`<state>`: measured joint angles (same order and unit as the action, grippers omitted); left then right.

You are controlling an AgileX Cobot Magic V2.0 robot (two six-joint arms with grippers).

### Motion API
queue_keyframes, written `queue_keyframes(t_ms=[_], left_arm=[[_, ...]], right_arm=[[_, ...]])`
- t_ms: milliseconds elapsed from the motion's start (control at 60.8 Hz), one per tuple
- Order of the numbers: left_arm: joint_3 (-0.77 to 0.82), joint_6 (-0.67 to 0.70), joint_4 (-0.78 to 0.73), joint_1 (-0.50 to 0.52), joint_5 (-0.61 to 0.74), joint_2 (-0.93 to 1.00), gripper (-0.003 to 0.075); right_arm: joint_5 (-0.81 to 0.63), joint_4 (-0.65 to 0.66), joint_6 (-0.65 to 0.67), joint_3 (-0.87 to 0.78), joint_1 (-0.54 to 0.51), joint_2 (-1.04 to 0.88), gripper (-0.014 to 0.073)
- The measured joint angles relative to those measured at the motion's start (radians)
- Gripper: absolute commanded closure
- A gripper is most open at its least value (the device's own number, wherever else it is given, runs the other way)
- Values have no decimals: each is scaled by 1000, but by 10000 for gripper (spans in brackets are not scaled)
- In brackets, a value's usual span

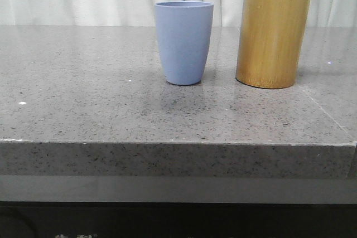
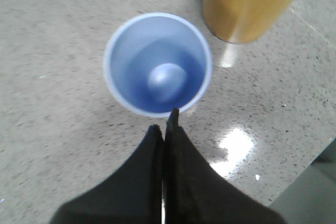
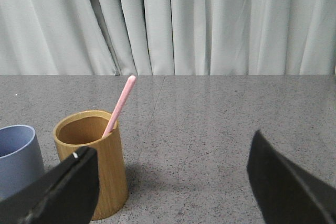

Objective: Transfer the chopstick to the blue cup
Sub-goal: 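Open the left gripper and lift it away from the blue cup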

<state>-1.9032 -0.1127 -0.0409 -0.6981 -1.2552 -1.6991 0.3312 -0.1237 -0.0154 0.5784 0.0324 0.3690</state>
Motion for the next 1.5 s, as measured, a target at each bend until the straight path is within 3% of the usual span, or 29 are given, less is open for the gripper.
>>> queue_keyframes(t_ms=[296,494,658,1152,1316,1497], left_arm=[[70,42,-7,235,-4,219,739],[270,52,-10,495,-2,394,739],[481,70,12,651,145,558,739],[1270,72,41,684,746,1232,739],[1448,72,41,684,837,1458,739],[1530,73,41,684,863,1586,739]], right_arm=[[0,0,0,0,0,0,-1],[0,0,0,0,0,0,-1],[0,0,0,0,0,0,-1],[0,0,0,0,0,0,-1],[2,-2,0,0,0,0,-1],[-2,-34,0,0,0,31,-1]])
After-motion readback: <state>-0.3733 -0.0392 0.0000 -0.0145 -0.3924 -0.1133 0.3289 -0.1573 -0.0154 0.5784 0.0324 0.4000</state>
